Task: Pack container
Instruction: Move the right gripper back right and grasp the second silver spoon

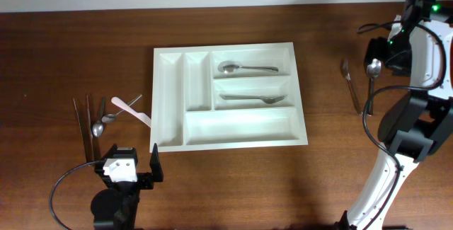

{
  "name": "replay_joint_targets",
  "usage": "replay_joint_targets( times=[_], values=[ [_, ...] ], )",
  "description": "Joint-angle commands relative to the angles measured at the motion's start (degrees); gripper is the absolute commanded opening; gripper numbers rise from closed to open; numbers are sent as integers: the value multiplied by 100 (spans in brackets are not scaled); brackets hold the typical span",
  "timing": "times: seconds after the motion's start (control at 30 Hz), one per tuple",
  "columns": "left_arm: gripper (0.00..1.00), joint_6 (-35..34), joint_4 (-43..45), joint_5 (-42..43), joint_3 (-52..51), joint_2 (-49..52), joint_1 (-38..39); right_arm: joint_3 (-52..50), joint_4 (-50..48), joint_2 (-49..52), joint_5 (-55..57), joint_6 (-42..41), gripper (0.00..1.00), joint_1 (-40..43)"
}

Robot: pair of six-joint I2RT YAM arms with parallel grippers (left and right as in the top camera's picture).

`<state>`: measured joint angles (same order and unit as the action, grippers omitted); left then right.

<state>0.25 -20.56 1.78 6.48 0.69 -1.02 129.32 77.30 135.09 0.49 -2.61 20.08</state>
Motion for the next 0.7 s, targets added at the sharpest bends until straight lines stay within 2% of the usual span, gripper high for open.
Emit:
replay_joint_targets(
  times=[0.0, 0.67],
  values=[
    [99, 87, -4, 85, -24, -39, -28, -243, -140, -57, 330, -87, 81, 22],
    [99, 87, -4, 85, -24, -39, -28, -645, -925, 439, 345, -85, 74, 24]
  ],
)
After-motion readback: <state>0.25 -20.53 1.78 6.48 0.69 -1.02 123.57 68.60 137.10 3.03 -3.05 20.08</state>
